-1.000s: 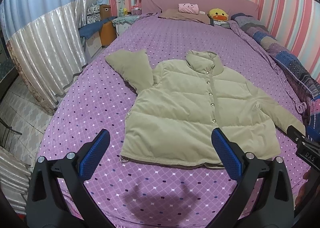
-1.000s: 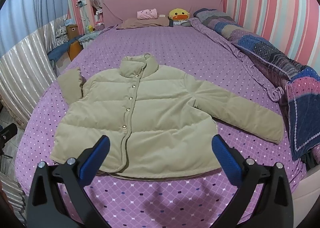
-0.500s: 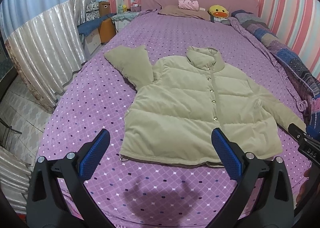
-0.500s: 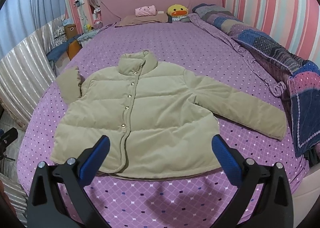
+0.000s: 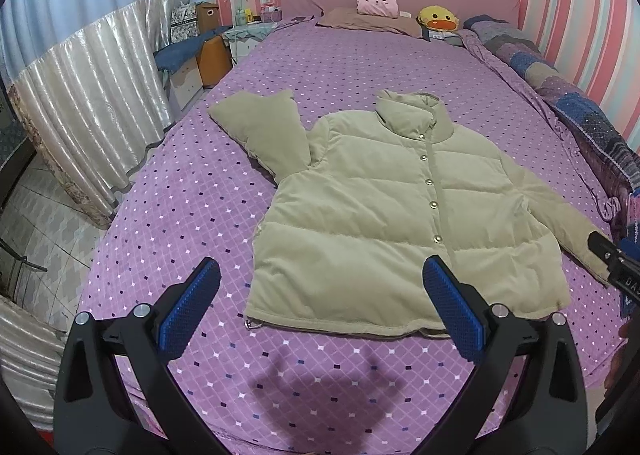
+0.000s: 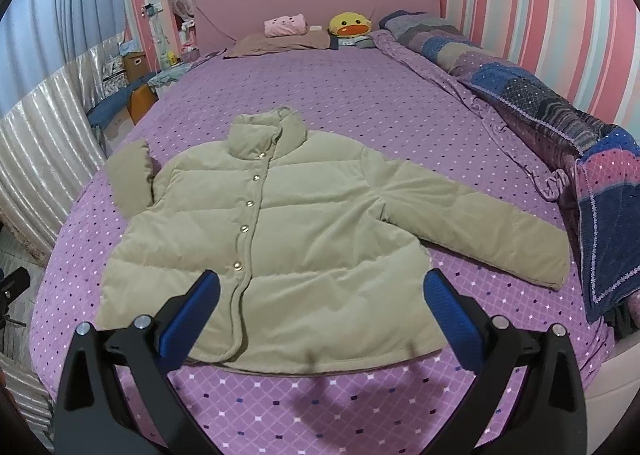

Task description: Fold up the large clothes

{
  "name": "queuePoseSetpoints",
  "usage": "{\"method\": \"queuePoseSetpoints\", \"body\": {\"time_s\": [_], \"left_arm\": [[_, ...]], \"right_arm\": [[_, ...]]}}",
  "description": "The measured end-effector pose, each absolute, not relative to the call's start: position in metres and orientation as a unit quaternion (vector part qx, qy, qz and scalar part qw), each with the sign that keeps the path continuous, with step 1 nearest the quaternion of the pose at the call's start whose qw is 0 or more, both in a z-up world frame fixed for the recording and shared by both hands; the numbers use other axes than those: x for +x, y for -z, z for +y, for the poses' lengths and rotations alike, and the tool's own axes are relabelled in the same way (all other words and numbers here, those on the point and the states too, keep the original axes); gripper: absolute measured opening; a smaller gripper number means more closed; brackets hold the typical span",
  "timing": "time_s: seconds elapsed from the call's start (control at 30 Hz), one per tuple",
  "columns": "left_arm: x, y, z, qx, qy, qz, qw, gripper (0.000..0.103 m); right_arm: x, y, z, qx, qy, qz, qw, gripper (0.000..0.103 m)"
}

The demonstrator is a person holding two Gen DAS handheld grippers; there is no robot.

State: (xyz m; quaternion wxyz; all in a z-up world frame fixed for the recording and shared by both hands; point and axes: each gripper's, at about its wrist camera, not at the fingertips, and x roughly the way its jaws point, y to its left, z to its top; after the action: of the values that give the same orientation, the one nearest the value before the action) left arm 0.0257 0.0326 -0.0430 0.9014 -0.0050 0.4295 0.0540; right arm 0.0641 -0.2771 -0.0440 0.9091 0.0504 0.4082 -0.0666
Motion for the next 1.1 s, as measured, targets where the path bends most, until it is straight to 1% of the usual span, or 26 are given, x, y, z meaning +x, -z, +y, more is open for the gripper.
{"method": "queuePoseSetpoints", "body": {"time_s": [0.23, 0.47, 0.57, 0.63, 0.7, 0.9, 1.1], "left_arm": [[0.039, 0.049, 0.044, -0.005, -0.064, 0.431, 0.9, 0.1], [0.051, 0.06, 0.066, -0.027, -0.071, 0.437, 0.896, 0.1], [0.053, 0.061, 0.072, -0.023, -0.089, 0.433, 0.897, 0.1], [0.053, 0.059, 0.082, -0.031, -0.116, 0.416, 0.901, 0.1], [0.054, 0.055, 0.093, -0.044, -0.125, 0.402, 0.906, 0.1], [0.074, 0.054, 0.116, -0.066, -0.119, 0.414, 0.9, 0.1], [0.1, 0.067, 0.125, -0.035, -0.137, 0.428, 0.893, 0.1]], "right_arm": [[0.071, 0.044, -0.28, 0.043, 0.077, 0.401, 0.912, 0.101], [0.078, 0.054, -0.276, 0.035, 0.068, 0.394, 0.916, 0.101], [0.082, 0.056, -0.269, -0.003, 0.083, 0.378, 0.922, 0.101], [0.084, 0.055, -0.263, -0.035, 0.092, 0.373, 0.922, 0.101], [0.084, 0.052, -0.263, -0.044, 0.091, 0.369, 0.924, 0.101], [0.087, 0.045, -0.278, -0.002, 0.069, 0.35, 0.934, 0.101], [0.106, 0.063, -0.29, 0.008, 0.069, 0.374, 0.925, 0.101]]}}
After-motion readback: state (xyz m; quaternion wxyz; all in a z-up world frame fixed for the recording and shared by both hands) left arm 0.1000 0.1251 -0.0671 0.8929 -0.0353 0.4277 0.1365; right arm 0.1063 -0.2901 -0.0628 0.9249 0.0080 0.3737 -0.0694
